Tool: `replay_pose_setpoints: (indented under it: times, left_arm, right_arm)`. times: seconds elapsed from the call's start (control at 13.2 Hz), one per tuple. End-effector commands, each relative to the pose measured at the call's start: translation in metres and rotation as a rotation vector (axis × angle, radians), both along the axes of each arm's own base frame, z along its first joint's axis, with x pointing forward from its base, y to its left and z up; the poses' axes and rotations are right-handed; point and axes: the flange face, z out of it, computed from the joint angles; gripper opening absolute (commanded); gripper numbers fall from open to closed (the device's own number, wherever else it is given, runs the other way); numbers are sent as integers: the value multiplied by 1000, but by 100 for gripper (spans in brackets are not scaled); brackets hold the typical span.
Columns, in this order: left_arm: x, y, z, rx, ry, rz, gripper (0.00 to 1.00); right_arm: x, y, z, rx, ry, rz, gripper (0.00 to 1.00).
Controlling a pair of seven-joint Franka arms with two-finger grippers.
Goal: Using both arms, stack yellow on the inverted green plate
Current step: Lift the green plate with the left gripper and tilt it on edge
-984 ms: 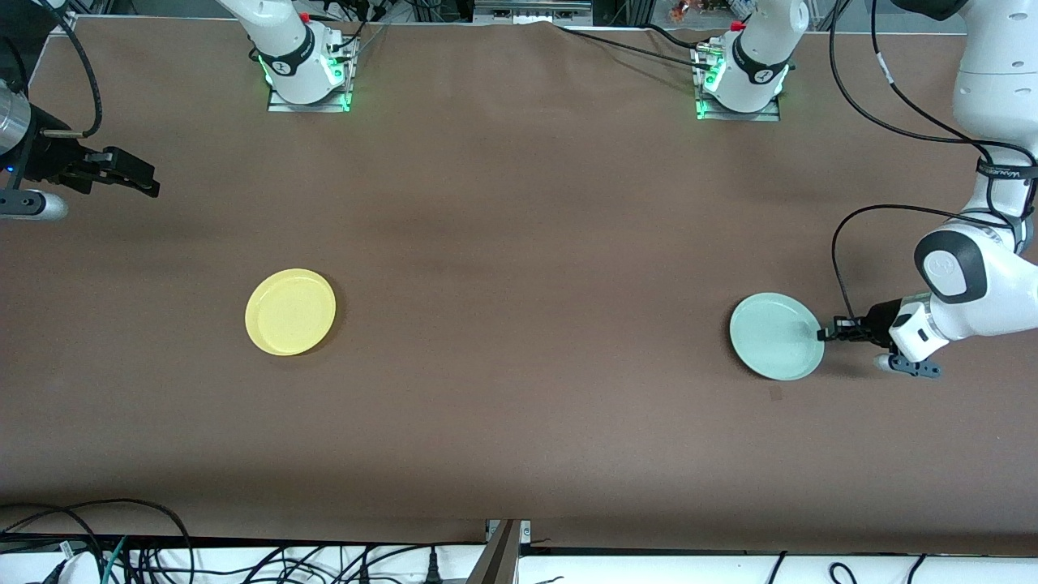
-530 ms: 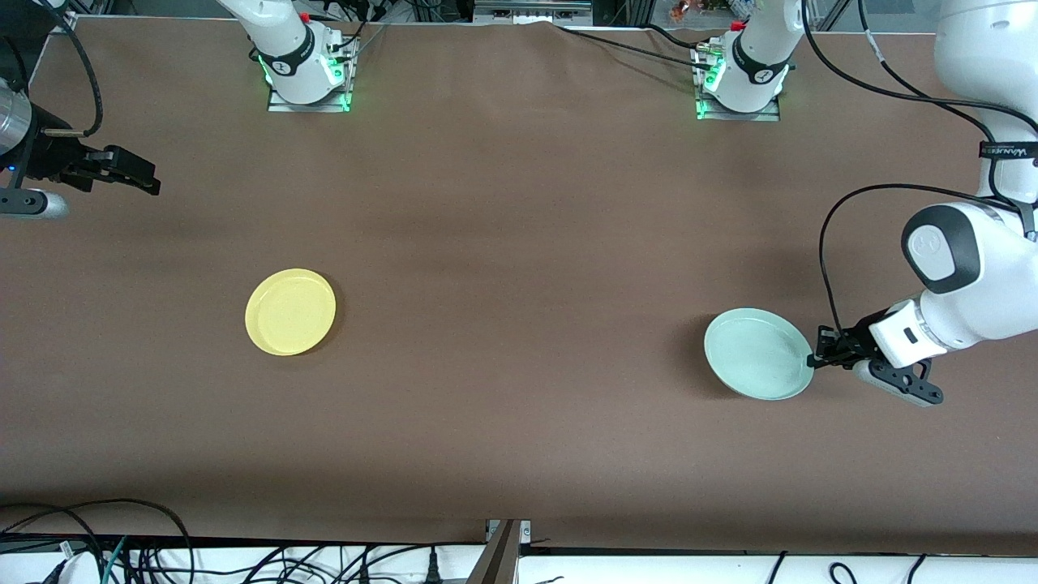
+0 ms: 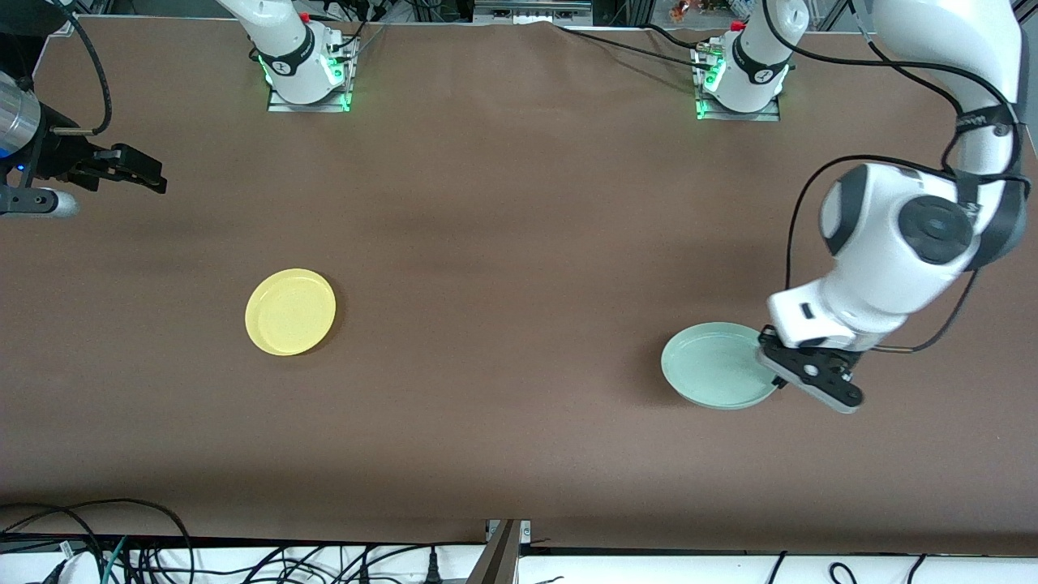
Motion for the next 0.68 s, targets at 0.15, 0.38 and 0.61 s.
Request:
replay_pose_setpoints:
  times: [0.15,0.38,0.61]
  left_arm:
    - [-16,-92,17,322,-257,-105,0]
    - [-41,-140,-4,415,-385,-72,0]
    - [-61,-168,-30,457,-470,-71,0]
  right_arm:
    - [-7,1,8,7,2,-4,100]
    - [-7,1,8,8,2,-4,100]
    - [-7,1,8,8,2,-4,100]
